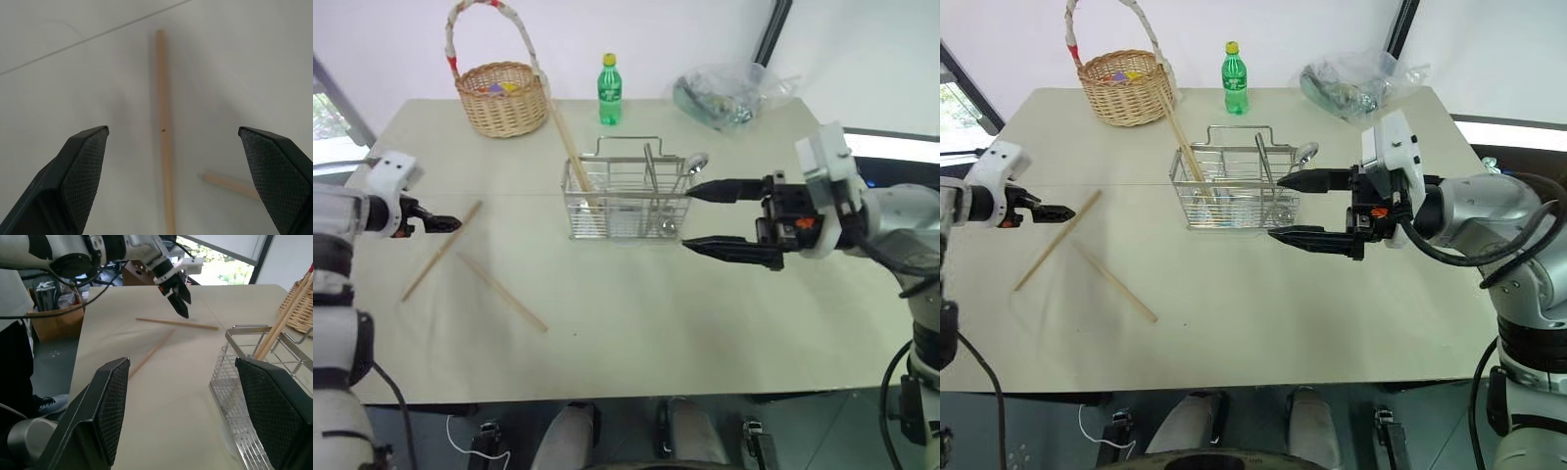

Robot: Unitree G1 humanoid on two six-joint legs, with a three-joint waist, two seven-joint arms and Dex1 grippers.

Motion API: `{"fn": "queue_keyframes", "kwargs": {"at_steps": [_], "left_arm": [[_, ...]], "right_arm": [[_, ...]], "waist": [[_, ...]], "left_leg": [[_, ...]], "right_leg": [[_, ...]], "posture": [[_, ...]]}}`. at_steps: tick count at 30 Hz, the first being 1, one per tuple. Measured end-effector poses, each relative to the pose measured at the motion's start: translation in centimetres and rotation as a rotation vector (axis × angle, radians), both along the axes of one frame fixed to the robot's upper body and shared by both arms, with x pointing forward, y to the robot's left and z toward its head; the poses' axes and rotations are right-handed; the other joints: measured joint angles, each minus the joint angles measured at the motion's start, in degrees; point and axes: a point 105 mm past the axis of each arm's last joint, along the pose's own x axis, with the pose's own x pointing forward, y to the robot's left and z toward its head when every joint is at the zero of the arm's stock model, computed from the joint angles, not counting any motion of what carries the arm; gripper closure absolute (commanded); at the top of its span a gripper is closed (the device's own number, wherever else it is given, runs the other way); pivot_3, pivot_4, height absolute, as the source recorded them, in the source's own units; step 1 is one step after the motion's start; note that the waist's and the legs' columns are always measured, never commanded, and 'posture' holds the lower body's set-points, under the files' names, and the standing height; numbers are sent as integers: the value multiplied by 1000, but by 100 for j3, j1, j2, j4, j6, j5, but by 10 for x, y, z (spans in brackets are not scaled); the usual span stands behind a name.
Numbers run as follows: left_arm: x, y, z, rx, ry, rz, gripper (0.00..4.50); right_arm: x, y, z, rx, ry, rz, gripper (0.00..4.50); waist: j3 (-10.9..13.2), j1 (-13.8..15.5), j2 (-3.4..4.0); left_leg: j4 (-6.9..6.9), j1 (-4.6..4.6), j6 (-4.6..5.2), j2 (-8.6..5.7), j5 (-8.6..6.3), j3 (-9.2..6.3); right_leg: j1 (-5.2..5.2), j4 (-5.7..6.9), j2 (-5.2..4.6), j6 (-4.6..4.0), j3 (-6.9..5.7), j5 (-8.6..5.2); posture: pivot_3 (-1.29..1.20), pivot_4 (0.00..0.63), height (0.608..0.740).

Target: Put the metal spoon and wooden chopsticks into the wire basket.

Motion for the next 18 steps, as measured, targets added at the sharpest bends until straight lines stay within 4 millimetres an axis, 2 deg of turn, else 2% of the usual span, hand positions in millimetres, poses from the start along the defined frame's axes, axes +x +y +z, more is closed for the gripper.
{"fn": "queue_keyframes", "kwargs": {"at_steps": [6,15,18], "left_arm": [[6,-6,-20,73,65,-16,0],[6,-1,-31,113,83,47,0],[6,-1,-32,98,76,64,752]], "right_arm": [[-5,-2,-5,24,34,-38,976],[-13,-13,-3,28,32,-102,976],[-15,-15,-2,30,38,-110,922]], "waist": [[3,-40,-12],[3,-9,-26],[2,-10,-27]], "left_leg": [[-1,0,2,0,-1,5],[7,0,2,3,-1,1],[8,2,2,4,-1,1]], "right_leg": [[-3,0,0,2,1,1],[4,3,-1,7,-1,4],[5,4,-6,9,-1,5]], "posture": [[0,150,674],[0,150,674],[0,150,674]]}}
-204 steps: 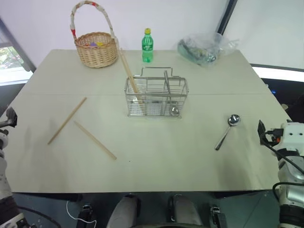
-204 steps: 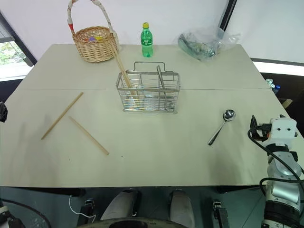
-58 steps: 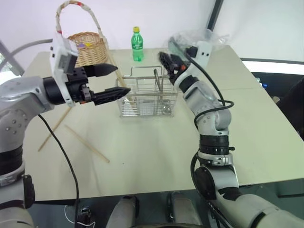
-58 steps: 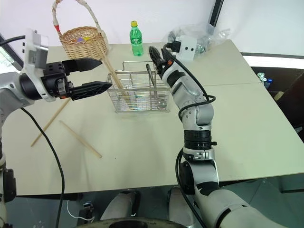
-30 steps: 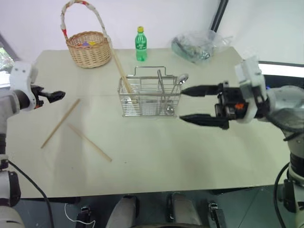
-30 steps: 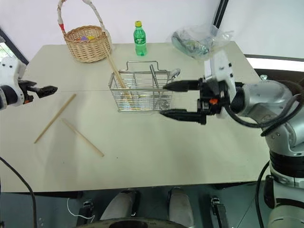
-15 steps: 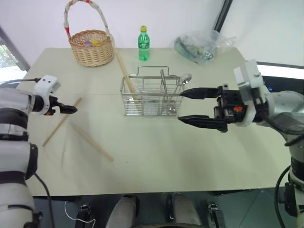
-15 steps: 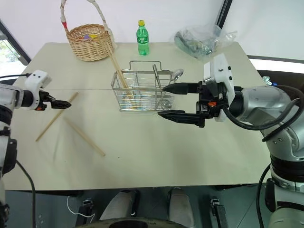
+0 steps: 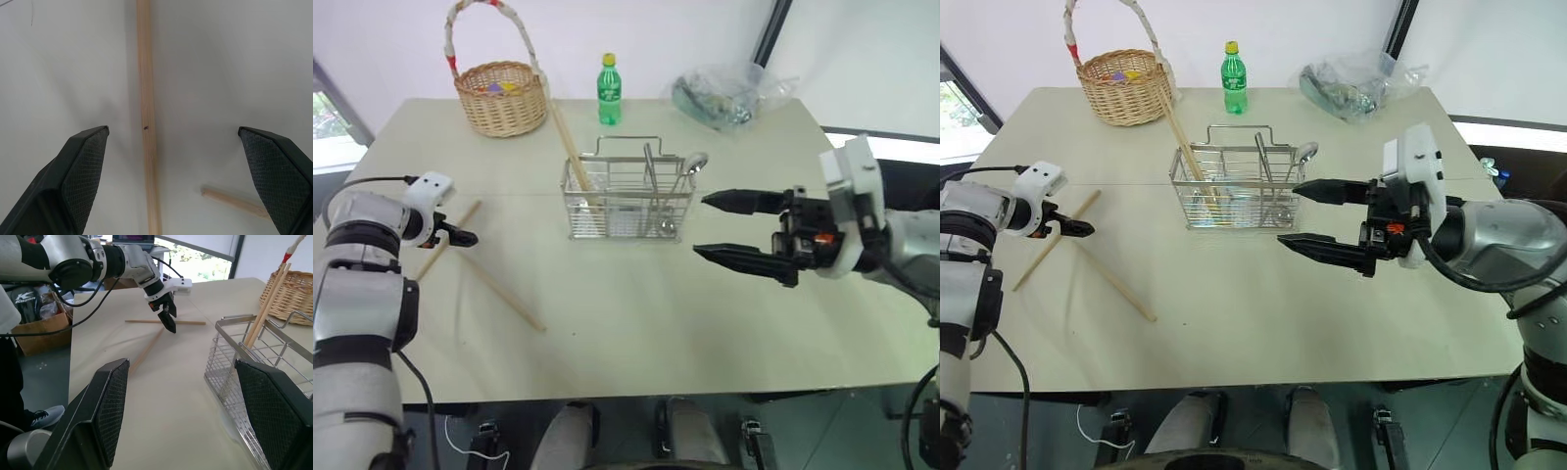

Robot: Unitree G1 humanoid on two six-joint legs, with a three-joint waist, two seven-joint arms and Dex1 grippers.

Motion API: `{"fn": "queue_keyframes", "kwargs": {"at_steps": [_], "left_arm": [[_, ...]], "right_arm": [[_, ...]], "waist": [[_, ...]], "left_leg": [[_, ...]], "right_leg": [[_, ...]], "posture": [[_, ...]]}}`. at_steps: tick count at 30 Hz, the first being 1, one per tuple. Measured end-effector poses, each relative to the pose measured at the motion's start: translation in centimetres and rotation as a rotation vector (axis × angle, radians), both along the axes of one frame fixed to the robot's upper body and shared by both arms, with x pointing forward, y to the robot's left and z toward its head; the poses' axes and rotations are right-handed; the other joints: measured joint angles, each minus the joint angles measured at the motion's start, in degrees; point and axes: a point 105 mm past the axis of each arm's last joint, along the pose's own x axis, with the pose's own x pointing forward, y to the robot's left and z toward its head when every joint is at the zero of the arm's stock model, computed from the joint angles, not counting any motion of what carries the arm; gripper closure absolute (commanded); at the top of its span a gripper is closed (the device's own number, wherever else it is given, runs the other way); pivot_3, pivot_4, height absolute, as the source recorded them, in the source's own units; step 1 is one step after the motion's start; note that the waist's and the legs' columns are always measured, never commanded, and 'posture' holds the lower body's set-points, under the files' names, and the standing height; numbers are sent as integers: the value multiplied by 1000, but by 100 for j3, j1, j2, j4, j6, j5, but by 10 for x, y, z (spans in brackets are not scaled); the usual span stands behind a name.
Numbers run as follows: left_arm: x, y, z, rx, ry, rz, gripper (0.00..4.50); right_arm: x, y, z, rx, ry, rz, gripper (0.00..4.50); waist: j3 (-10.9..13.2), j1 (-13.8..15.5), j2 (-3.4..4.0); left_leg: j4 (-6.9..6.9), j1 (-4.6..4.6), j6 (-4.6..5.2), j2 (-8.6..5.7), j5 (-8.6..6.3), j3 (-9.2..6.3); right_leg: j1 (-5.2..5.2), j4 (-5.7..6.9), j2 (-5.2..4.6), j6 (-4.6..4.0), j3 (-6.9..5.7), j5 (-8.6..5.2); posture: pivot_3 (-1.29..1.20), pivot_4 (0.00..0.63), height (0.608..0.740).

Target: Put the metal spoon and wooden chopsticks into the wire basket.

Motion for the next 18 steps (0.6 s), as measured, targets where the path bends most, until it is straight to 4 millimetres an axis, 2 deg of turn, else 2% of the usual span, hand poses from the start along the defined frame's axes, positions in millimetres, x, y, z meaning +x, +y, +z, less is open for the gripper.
{"fn": "queue_keyframes", "kwargs": {"at_steps": [7,8,18], "left_arm": [[3,-5,-2,-34,-21,20,4248],[3,-5,-3,-36,-22,23,4456],[4,-3,-2,-43,-39,46,4456]], "right_arm": [[0,-2,2,6,3,-18,922],[0,-1,3,10,5,-18,922],[0,-3,3,19,10,-32,922]], "waist": [[-1,-6,-1],[-1,-7,-2],[-1,-7,-2]], "left_leg": [[0,0,0,0,0,1],[0,0,0,0,0,1],[1,0,0,-1,0,1]], "right_leg": [[0,0,0,0,0,0],[0,0,0,0,0,0],[0,1,0,0,0,1]], "posture": [[0,150,674],[0,150,674],[0,150,674]]}}
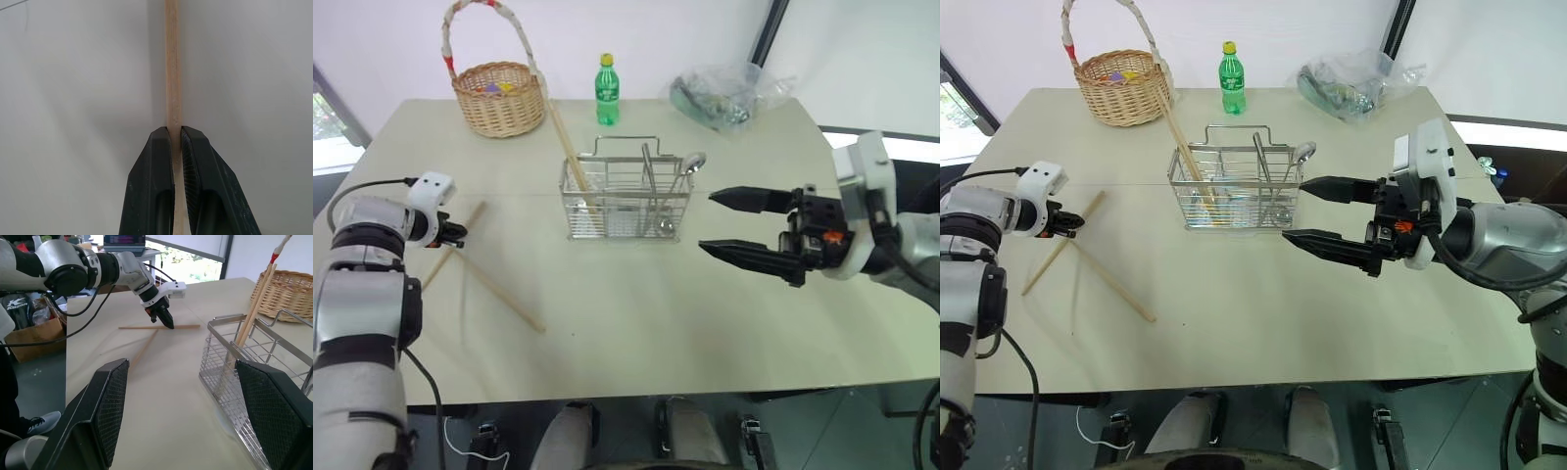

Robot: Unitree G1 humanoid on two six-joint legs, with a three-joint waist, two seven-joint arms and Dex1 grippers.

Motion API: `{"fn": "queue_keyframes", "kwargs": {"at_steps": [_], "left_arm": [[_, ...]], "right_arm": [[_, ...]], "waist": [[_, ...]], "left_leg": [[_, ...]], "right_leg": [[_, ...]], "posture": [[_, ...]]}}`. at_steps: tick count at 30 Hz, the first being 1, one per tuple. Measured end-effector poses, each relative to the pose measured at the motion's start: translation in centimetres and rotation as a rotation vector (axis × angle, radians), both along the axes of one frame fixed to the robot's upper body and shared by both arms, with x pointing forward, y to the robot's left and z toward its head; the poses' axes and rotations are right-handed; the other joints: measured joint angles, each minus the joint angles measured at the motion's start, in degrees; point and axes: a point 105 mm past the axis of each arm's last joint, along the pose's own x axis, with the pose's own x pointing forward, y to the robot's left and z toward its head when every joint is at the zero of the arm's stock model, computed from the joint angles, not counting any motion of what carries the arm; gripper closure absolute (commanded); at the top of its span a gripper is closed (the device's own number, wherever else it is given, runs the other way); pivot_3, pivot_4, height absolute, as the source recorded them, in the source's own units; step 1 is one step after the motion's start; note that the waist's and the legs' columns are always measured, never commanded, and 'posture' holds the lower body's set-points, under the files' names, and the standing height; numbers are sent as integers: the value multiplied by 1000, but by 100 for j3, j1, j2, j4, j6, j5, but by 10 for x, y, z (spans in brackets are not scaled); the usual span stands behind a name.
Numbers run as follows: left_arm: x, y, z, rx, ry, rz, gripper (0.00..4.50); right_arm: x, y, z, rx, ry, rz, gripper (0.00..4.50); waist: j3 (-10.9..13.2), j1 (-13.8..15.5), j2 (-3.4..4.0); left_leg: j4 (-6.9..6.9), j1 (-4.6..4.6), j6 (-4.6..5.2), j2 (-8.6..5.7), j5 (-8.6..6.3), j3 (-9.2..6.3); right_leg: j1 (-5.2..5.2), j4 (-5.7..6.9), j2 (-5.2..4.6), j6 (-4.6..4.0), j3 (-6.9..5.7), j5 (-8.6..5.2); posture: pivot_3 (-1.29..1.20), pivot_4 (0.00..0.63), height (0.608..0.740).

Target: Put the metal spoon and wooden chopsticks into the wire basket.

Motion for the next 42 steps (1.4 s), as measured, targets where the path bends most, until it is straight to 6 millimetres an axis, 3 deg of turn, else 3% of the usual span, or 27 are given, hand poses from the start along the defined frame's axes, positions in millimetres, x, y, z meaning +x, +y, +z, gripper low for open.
{"fn": "queue_keyframes", "kwargs": {"at_steps": [3,6,15,17,20,22,23,27,31,37,42], "left_arm": [[2,5,3,3,-32,38,4456],[5,21,23,-2,-149,117,4456],[27,27,126,-73,-591,141,4456],[32,15,167,-228,-765,144,4456],[31,-25,247,-504,-1047,33,4456],[23,-56,281,-629,-1149,-78,4456],[20,-75,288,-682,-1168,-145,4456],[18,-136,273,-818,-1089,-316,4456],[16,-171,262,-872,-1017,-404,4456],[17,-196,249,-897,-965,-454,4456],[20,-218,216,-852,-891,-512,4456]], "right_arm": [[0,0,0,2,-2,-4,922],[2,-3,-5,-5,4,-22,922],[4,-6,-5,-6,-17,-34,922],[6,-7,-5,-3,-17,-48,922],[7,-7,-3,3,-23,-54,922],[8,-7,-2,5,-28,-57,922],[8,-7,-2,6,-30,-60,922],[8,-6,7,25,-58,-64,922],[10,-12,19,84,-83,-109,922],[12,-24,26,139,-99,-197,922],[13,-28,25,155,-91,-241,922]], "waist": [[0,-1,-3],[0,-5,-8],[-1,16,-15],[2,18,-29],[1,50,-30],[-5,43,-12],[-6,43,-8],[-5,10,-6],[-3,-28,-5],[-3,7,-3],[-3,26,-3]], "left_leg": [[0,0,0,0,0,0],[0,0,0,1,0,1],[4,-1,-1,1,0,-2],[6,-4,-1,1,0,-5],[12,-5,-1,-5,0,-2],[13,5,0,-10,0,4],[14,9,0,-10,0,5],[23,11,-1,-7,1,-2],[23,12,-1,-3,1,-1],[28,13,-1,-5,1,-1],[36,10,0,-7,0,-2]], "right_leg": [[0,0,0,0,0,0],[-2,-1,0,0,1,0],[2,-1,-5,3,-1,2],[1,-1,-5,3,-4,2],[8,-4,-17,8,-7,5],[21,-8,-26,12,-6,6],[27,-9,-26,13,-6,7],[29,-3,-17,12,-6,7],[26,-2,-8,11,-4,8],[34,-4,-9,11,-3,8],[37,-5,-11,11,-3,8]], "posture": [[0,150,674],[0,150,674],[0,150,674],[0,150,674],[0,150,674],[0,150,674],[0,150,674],[0,150,674],[0,150,674],[0,150,674],[0,150,674]]}}
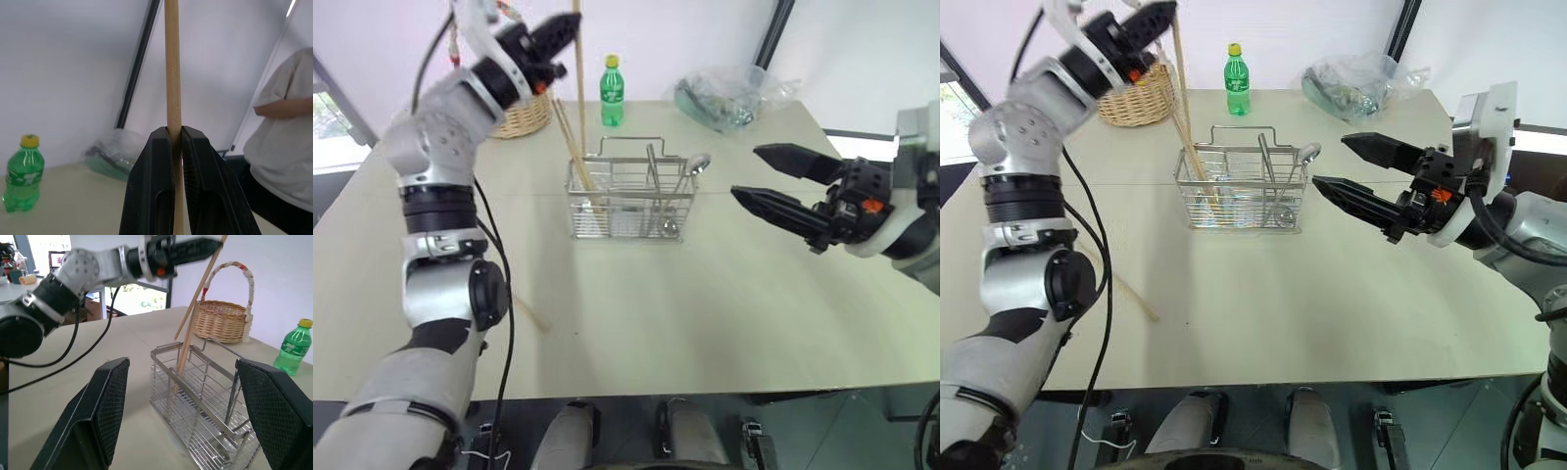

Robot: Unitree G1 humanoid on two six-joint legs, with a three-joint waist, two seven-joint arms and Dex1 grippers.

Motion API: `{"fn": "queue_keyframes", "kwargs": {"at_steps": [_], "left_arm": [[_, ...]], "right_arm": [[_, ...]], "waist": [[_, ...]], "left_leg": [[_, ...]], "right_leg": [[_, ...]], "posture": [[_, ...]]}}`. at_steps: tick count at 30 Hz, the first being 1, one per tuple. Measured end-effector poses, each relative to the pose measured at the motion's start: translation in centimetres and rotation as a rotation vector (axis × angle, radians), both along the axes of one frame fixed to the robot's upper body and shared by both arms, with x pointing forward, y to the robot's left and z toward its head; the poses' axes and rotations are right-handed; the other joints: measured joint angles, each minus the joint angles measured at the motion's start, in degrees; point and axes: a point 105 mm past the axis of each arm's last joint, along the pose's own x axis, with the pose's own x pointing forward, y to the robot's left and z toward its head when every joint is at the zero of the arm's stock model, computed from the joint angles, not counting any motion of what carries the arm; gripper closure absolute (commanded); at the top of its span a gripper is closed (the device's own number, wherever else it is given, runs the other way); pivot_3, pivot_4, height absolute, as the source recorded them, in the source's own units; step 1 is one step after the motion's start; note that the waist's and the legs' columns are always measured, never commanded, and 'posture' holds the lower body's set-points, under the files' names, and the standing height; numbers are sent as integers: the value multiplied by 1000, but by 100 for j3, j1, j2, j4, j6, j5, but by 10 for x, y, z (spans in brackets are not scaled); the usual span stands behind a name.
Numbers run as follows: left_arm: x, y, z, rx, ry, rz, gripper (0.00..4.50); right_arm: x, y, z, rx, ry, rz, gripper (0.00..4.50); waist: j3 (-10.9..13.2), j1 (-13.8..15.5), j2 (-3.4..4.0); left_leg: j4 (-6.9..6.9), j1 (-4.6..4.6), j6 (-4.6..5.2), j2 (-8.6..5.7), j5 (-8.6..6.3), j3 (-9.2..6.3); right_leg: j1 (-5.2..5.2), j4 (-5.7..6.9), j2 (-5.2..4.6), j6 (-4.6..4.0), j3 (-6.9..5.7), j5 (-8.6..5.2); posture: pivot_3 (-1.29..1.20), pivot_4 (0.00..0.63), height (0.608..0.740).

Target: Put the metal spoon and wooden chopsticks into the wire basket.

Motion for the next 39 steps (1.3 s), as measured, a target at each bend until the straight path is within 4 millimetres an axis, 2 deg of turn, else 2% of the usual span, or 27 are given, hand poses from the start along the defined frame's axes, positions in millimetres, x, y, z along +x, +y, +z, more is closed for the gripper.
{"fn": "queue_keyframes", "kwargs": {"at_steps": [3,6,8,12,19,23,26,28,30,33,35,37,39], "left_arm": [[-3,-12,-16,60,-21,-20,4456],[-5,-21,-28,74,-27,-39,3293],[-6,-25,-32,70,-26,-50,2233],[-12,-26,-22,39,-58,-55,223],[-17,-4,-8,18,-63,16,223],[-20,40,7,52,-7,204,223],[-19,66,0,94,199,366,223],[-21,85,-15,109,391,481,223],[-27,101,-41,144,574,592,223],[-32,119,-86,152,765,718,223],[-36,124,-121,134,879,777,223],[-39,126,-138,125,935,821,223],[-44,131,-145,135,956,894,223]], "right_arm": [[1,-2,1,13,1,-18,922],[1,-3,4,28,-1,-28,922],[1,-4,6,34,-5,-38,922],[3,-4,10,41,-16,-46,922],[8,-4,10,43,-5,-33,922],[11,-3,6,35,11,-17,922],[11,0,3,17,21,17,922],[8,4,-1,-13,30,68,922],[2,7,-9,-69,48,123,922],[-6,10,-22,-149,82,202,922],[-10,12,-28,-190,96,249,922],[-13,14,-33,-214,107,291,922],[-18,15,-44,-253,143,337,922]], "waist": [[0,-1,2],[1,3,2],[1,5,2],[1,-4,3],[2,-23,4],[5,-42,11],[5,-22,11],[5,-7,11],[5,-7,11],[5,-20,11],[7,-16,8],[10,-6,-1],[9,15,-2]], "left_leg": [[0,0,0,0,0,0],[0,0,1,1,0,0],[1,-1,1,1,-1,0],[0,-1,3,1,-2,0],[2,-1,3,1,-2,0],[1,1,4,2,-2,-1],[2,2,6,0,-3,-6],[9,5,10,-4,-5,-9],[10,11,11,-7,-6,-8],[8,20,8,-4,-6,-6],[9,18,3,0,-5,-8],[10,13,-2,1,-4,-9],[11,11,-3,1,-5,-7]], "right_leg": [[0,-1,0,0,1,0],[0,-2,-1,0,1,0],[0,-2,-1,0,0,0],[0,-2,0,0,0,0],[0,-1,1,0,0,0],[-2,-1,10,0,2,-1],[4,-2,11,2,1,-1],[13,-2,12,6,-1,-2],[21,-2,13,10,-1,-4],[23,-1,14,10,2,-4],[20,1,14,9,2,-3],[16,1,14,9,2,-3],[15,1,12,9,3,-3]], "posture": [[0,150,674],[0,150,674],[0,150,674],[0,150,674],[0,150,674],[0,150,674],[0,150,674],[0,150,674],[0,150,674],[0,150,674],[0,150,674],[0,150,674],[0,150,674]]}}
